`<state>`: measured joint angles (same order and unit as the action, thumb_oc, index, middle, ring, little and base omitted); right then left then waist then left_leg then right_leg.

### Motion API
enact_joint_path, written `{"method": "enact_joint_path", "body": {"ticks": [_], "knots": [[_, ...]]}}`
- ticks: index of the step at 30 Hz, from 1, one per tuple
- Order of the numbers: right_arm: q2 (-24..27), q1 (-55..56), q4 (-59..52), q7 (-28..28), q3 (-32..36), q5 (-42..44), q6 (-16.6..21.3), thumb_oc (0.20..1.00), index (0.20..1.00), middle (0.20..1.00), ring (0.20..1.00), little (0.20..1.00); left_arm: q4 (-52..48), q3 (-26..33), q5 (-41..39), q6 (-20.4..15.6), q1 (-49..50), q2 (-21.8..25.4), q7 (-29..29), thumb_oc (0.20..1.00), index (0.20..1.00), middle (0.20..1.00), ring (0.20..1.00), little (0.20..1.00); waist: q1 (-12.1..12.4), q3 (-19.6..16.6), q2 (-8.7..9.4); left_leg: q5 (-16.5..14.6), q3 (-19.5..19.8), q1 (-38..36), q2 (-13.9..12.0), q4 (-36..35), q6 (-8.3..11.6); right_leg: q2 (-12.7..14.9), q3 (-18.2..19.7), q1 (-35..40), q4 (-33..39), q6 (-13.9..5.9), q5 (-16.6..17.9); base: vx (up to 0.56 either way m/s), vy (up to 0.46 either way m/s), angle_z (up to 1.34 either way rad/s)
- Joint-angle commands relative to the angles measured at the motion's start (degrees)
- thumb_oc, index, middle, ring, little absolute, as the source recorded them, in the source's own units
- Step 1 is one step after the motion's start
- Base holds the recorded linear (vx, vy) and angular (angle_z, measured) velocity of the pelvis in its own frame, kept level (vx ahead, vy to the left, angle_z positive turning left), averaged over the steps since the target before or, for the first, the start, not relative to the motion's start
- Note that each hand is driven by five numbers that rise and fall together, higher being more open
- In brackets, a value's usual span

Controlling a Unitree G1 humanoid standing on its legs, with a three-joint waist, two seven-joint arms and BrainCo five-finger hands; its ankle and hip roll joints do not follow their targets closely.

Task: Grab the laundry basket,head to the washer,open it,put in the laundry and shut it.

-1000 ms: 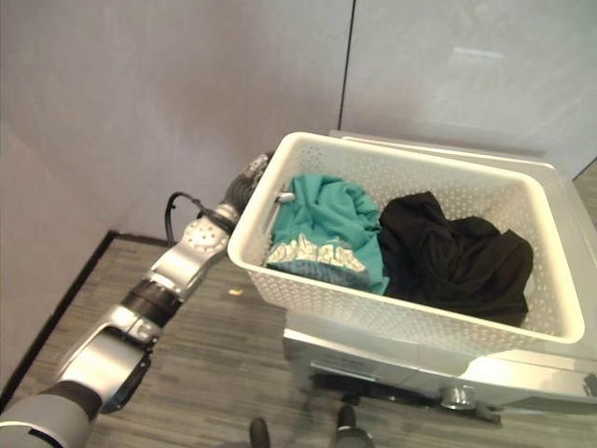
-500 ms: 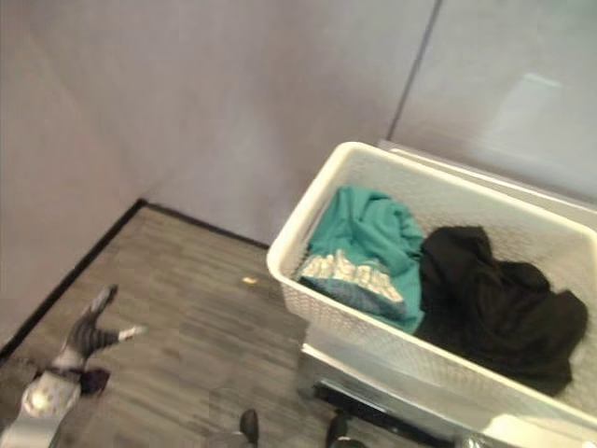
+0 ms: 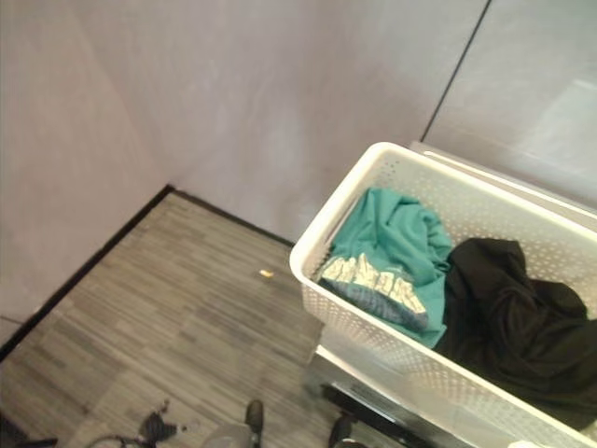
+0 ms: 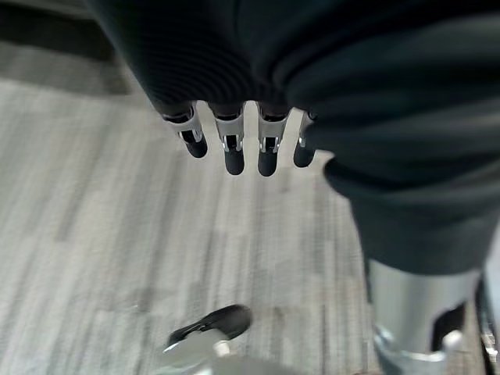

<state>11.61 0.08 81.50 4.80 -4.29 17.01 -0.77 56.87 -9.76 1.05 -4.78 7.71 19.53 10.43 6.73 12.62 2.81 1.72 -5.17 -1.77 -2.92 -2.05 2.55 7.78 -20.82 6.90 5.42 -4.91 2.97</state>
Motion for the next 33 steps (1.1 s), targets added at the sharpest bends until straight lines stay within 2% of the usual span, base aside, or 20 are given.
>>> {"method": "enact_joint_path", "body": {"ticks": [1, 4, 5, 7, 8, 9, 11, 15, 16, 17, 20, 21, 22, 23, 24, 26, 29, 30, 31, 33], "knots": [[5.28, 1.59, -0.41, 0.52, -0.34, -4.21, 2.15, 1.000, 1.000, 1.000, 1.000, 1.000, -3.84, 0.69, 0.19, -2.34, -3.34, 3.16, 1.70, 1.000, 1.000, 1.000, 1.000, 1.000, -0.07, -0.19, -0.89, -2.20, -2.57, 1.18, -4.54, 3.70, 0.98, -0.02, 0.30, 0.03, -0.42, 0.17, -4.04, -0.15, -0.134, -0.02], [8.23, 0.39, -0.81, -0.15, -1.16, -5.83, 2.60, 1.000, 1.000, 1.000, 1.000, 1.000, -3.29, 0.99, 0.30, -2.83, -4.25, 3.18, 1.40, 1.000, 1.000, 1.000, 1.000, 1.000, 0.33, 0.79, -1.06, 1.27, -1.67, 3.30, -5.74, 2.59, 2.09, -0.76, 0.18, -1.48, -0.42, 0.32, -4.59, -0.27, -0.122, -0.05], [9.67, 0.28, -1.87, -0.32, -1.29, -6.20, 2.67, 1.000, 1.000, 1.000, 1.000, 1.000, -3.84, 0.96, -0.21, -3.15, -5.81, 3.50, 1.60, 1.000, 1.000, 1.000, 1.000, 1.000, 0.43, 2.51, -0.60, 3.07, -1.88, 6.81, -6.78, 3.94, 3.14, -0.25, -0.68, -2.43, -0.42, 0.35, -4.28, -0.42, -0.081, 0.02], [10.98, -0.23, -2.29, -0.32, -1.71, -7.22, 2.89, 1.000, 1.000, 1.000, 1.000, 1.000, -3.69, 1.31, -0.36, -3.60, -7.21, 3.53, 1.75, 1.000, 1.000, 1.000, 1.000, 1.000, 0.31, 3.81, 0.00, -0.03, -0.52, 7.77, -7.31, 9.43, 3.34, 0.96, -0.88, -4.25, -0.42, 0.29, -2.86, -0.39, -0.025, 0.32], [11.71, -0.34, -2.24, -0.34, -1.38, -7.58, 2.67, 1.000, 1.000, 1.000, 1.000, 1.000, -3.80, 1.11, -0.21, -3.64, -7.29, 3.33, 1.62, 1.000, 1.000, 1.000, 1.000, 1.000, -0.12, 3.93, 0.13, -1.32, -0.32, 7.30, -8.57, 13.24, 3.28, 1.51, -1.37, -4.98, -0.42, 0.38, -2.23, -0.38, 0.106, 0.44], [12.57, -0.16, -1.61, -0.53, -0.86, -8.08, 2.20, 1.000, 1.000, 1.000, 1.000, 1.000, -4.14, 0.75, 0.45, -3.80, -6.49, 2.94, 0.97, 1.000, 1.000, 1.000, 1.000, 1.000, -0.77, 3.54, 0.14, -1.67, 0.52, 4.77, -11.57, 19.75, 2.95, 2.12, -1.18, -6.47, -0.42, 0.55, -1.51, -0.25, 0.106, 0.29], [12.89, 0.08, -1.27, -0.57, -0.89, -8.57, 2.02, 1.000, 1.000, 1.000, 1.000, 1.000, -3.43, 0.97, 0.58, -3.77, -5.93, 2.66, 0.96, 1.000, 1.000, 1.000, 1.000, 1.000, -1.10, 3.05, 0.03, -1.03, 2.15, 2.84, -12.85, 22.06, 3.12, 2.34, -0.66, -7.26, -0.42, 0.38, -0.94, -0.17, 0.171, 0.15], [12.98, 0.73, -1.68, -1.14, -1.19, -10.00, 1.11, 1.000, 1.000, 1.000, 1.000, 1.000, -2.70, 1.60, 0.76, -3.78, -5.11, 2.36, 0.60, 1.000, 1.000, 1.000, 1.000, 1.000, -3.24, 0.88, -0.41, 1.82, 8.70, -4.28, -13.96, 21.70, 4.41, 3.62, 1.43, -10.78, -0.42, -1.24, 1.79, -0.16, 0.325, 0.09], [12.96, 0.59, -1.36, -1.12, -1.11, -10.04, 1.04, 1.000, 1.000, 1.000, 1.000, 1.000, -3.23, 1.61, 0.55, -3.88, -5.29, 2.13, 0.60, 1.000, 1.000, 1.000, 1.000, 1.000, -4.07, 0.32, -1.03, 1.49, 9.67, -5.12, -13.70, 19.10, 4.66, 4.26, 1.68, -11.33, -0.42, -2.19, 2.89, -0.20, 0.422, 0.13], [12.74, 0.24, -1.28, -1.68, -1.02, -10.29, 0.84, 1.000, 1.000, 1.000, 1.000, 1.000, -3.53, 1.65, 0.65, -3.82, -5.20, 2.01, 0.17, 1.000, 1.000, 1.000, 1.000, 1.000, -4.66, -0.58, -1.54, -1.08, 7.35, -7.17, -13.98, 15.26, 4.85, 5.00, 1.50, -12.38, -0.42, -3.08, 3.42, -0.20, 0.419, 0.18], [12.32, -0.83, -1.07, -1.40, 0.13, -10.40, 0.31, 1.000, 1.000, 1.000, 1.000, 1.000, -5.95, 0.24, 1.19, -4.03, -6.41, 2.45, -0.77, 1.000, 1.000, 1.000, 1.000, 1.000, -4.68, -1.18, -1.99, -8.62, 3.26, -8.60, -12.01, 8.54, 4.39, 8.70, 1.74, -15.48, -0.42, -5.39, 6.70, -0.27, 0.452, 0.30], [12.83, -2.17, -1.66, -1.23, 0.52, -10.96, -0.28, 1.000, 1.000, 1.000, 1.000, 1.000, -7.55, -1.18, 2.01, -3.98, -7.46, 3.15, -1.65, 1.000, 1.000, 1.000, 1.000, 1.000, -4.56, -0.46, -1.78, -13.49, 1.85, -9.39, -9.06, 6.21, 3.00, 11.49, 1.87, -16.70, -0.42, -7.17, 9.03, -0.28, 0.441, 0.46], [12.79, -2.20, -1.66, -1.23, 0.54, -10.96, -0.28, 1.000, 1.000, 1.000, 1.000, 1.000, -7.56, -1.17, 2.01, -3.97, -7.49, 3.19, -1.65, 1.000, 1.000, 1.000, 1.000, 1.000, -4.59, -0.48, -1.49, -13.33, 1.91, -9.24, -8.71, 6.16, 2.90, 11.82, 1.97, -16.88, -0.42, -7.21, 9.13, -0.27, 0.418, 0.30], [12.91, -2.54, -2.35, -1.40, 0.15, -11.58, -0.30, 1.000, 1.000, 1.000, 1.000, 1.000, -8.19, -1.66, 2.42, -4.11, -7.64, 3.50, -2.25, 1.000, 1.000, 1.000, 1.000, 1.000, -4.54, 0.05, -1.60, -14.62, 0.96, -10.24, -7.54, 5.23, 2.33, 12.33, 2.03, -17.03, -0.42, -7.85, 9.70, -0.28, 0.362, 0.28], [13.29, -3.15, -3.32, -1.32, 0.25, -12.02, -0.53, 1.000, 1.000, 1.000, 1.000, 1.000, -9.21, -2.36, 3.78, -4.41, -7.80, 4.32, -2.54, 1.000, 1.000, 1.000, 1.000, 1.000, -4.65, 1.28, -1.63, -15.35, 0.03, -11.06, -5.40, 5.02, 0.84, 13.25, 2.98, -17.46, -0.56, -8.25, 11.39, -0.28, 0.361, -0.02], [13.28, -3.60, -3.59, -1.32, 0.50, -11.65, -0.41, 1.000, 1.000, 1.000, 1.000, 1.000, -9.88, -2.76, 4.16, -4.60, -7.99, 4.68, -2.71, 1.000, 1.000, 1.000, 1.000, 1.000, -4.78, 2.02, -1.68, -15.02, 0.06, -10.36, -4.39, 5.48, -0.14, 13.59, 4.34, -18.51, -3.07, -7.79, 10.27, -0.25, 0.259, -0.36], [13.88, -4.22, -4.41, -0.69, 0.60, -11.38, -0.19, 1.000, 1.000, 1.000, 1.000, 1.000, -11.00, -4.08, 4.58, -4.69, -8.70, 5.29, -2.55, 1.000, 1.000, 1.000, 1.000, 1.000, -5.26, 2.89, -2.19, -12.78, 1.07, -7.25, -2.47, 6.48, -1.63, 11.33, 8.38, -17.61, -11.99, -5.66, 6.67, -0.33, 0.215, -0.31], [15.48, -5.35, -4.80, 0.09, 0.88, -11.16, 0.12, 1.000, 1.000, 1.000, 1.000, 1.000, -12.44, -5.03, 4.65, -4.73, -8.79, 5.79, -2.59, 1.000, 1.000, 1.000, 1.000, 1.000, -4.95, 2.68, -2.67, -11.12, 2.22, -5.15, -1.46, 6.52, -2.71, 8.65, 9.28, -15.90, -17.89, -4.54, 3.01, -0.25, 0.108, -0.07], [15.47, -5.37, -4.79, 0.08, 0.89, -11.16, 0.12, 1.000, 1.000, 1.000, 1.000, 1.000, -12.44, -5.03, 4.65, -4.72, -8.81, 5.81, -2.59, 1.000, 1.000, 1.000, 1.000, 1.000, -4.99, 2.57, -2.55, -10.96, 2.26, -4.97, -1.33, 6.48, -2.74, 8.77, 9.29, -16.06, -17.85, -4.53, 3.09, -0.26, 0.102, 0.09], [18.61, -8.29, -5.25, 1.53, 1.83, -10.98, 0.51, 1.000, 1.000, 1.000, 1.000, 1.000, -12.93, -6.28, 4.78, -4.60, -8.44, 5.90, -2.87, 1.000, 1.000, 1.000, 1.000, 1.000, -3.45, 1.21, -2.40, -9.39, 2.68, -1.87, -0.44, 6.86, -3.40, 6.60, 8.04, -12.37, -24.08, -3.16, -2.62, -0.27, 0.026, 0.29]]}}
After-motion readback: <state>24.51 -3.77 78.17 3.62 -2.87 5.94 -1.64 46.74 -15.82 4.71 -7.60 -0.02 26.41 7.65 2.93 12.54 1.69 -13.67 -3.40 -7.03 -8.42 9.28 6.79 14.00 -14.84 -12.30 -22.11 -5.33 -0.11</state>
